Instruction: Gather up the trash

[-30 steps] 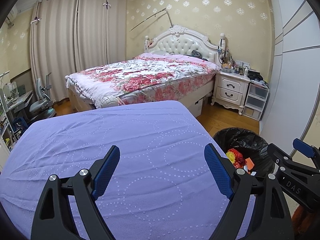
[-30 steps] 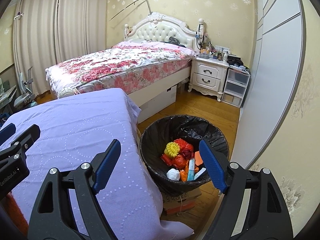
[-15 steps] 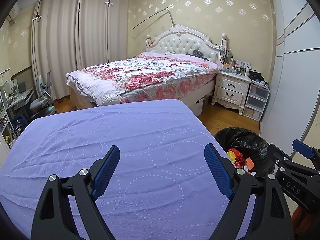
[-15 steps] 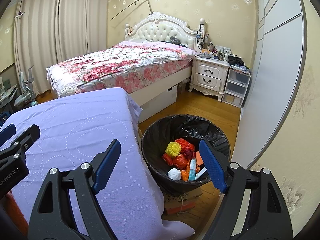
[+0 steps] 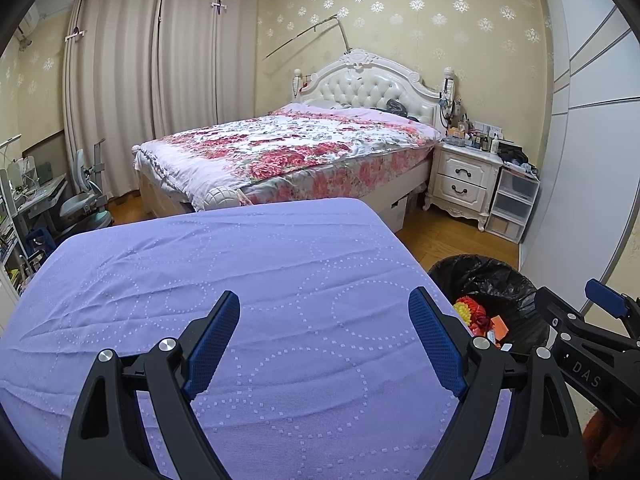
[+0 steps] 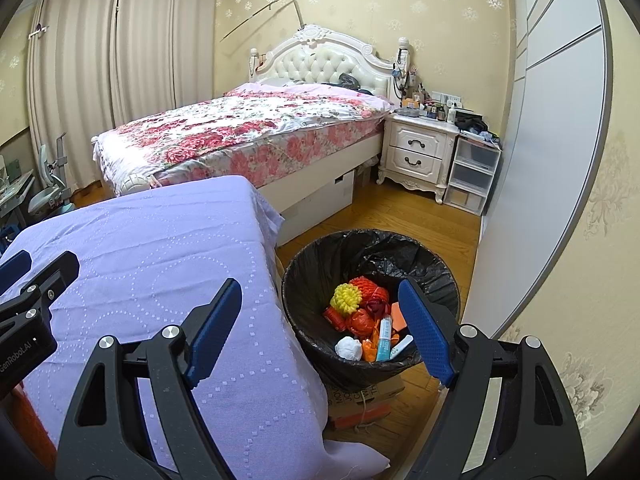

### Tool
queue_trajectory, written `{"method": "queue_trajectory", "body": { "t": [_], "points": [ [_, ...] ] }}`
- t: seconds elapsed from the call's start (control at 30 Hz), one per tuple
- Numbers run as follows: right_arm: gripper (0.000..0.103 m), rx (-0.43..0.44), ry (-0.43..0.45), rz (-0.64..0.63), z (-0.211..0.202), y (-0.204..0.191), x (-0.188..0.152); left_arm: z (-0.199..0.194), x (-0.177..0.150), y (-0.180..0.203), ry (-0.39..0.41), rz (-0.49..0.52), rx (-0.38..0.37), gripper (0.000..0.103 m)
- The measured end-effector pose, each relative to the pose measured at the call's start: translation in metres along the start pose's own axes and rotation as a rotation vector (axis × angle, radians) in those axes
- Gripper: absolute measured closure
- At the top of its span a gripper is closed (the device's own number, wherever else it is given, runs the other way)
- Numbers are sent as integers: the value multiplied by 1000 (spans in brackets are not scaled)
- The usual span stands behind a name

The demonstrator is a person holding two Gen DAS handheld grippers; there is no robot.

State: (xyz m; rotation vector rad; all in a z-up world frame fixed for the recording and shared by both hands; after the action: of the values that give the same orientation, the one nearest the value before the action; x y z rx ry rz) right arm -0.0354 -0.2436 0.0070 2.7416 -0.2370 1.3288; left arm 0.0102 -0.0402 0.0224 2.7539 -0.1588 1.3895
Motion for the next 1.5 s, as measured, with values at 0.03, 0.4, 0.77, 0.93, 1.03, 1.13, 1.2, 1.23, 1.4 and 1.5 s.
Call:
{"method": "queue_trajectory", "body": {
  "t": [0.03, 0.4, 0.77, 0.93, 1.03, 1.13, 1.2, 1.23, 1.4, 1.5],
  "points": [
    [24, 0, 0, -1, 0, 0, 0, 0, 0, 0, 0, 1, 1, 19],
    [24, -1, -1, -1, 0, 0, 0, -1, -4, 2, -4, -8, -2, 19],
    [24, 1, -3, -3, 0, -1, -2, -1, -4, 2, 0, -9, 9, 19],
    [24, 2, -3, -4, 0, -1, -2, -1, -4, 4, 8, 2, 7, 19],
    [24, 1, -4, -4, 0, -2, -2, 0, -4, 5, 7, -3, -6, 18],
    [24, 3, -6, -6, 0, -3, -5, 1, -5, 3, 7, -9, -4, 18],
    [24, 4, -6, -7, 0, -3, -5, 3, -5, 3, 0, -5, -7, 18],
    [24, 4, -6, -7, 0, -3, -5, 3, -6, 2, 1, -3, -5, 18],
    [24, 15, -9, -18, 1, -9, -9, 4, -6, -2, 12, 13, 43, 18],
    [24, 27, -13, -29, 4, -15, -9, 8, -7, -10, -3, -1, 52, 18]
  ]
}}
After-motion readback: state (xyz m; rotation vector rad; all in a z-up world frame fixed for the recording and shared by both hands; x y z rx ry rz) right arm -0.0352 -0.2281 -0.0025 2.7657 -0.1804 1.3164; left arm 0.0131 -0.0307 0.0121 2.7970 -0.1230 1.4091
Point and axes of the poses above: each gripper's, at about its wrist camera, not at the fingertips, and z roughly the way its jaws point, y to its right, x to its top, the point moved 1 cm from there along z, roughly the way its jaws point, and after that the axes turned 6 degrees about -y, right-handed, at the moved point
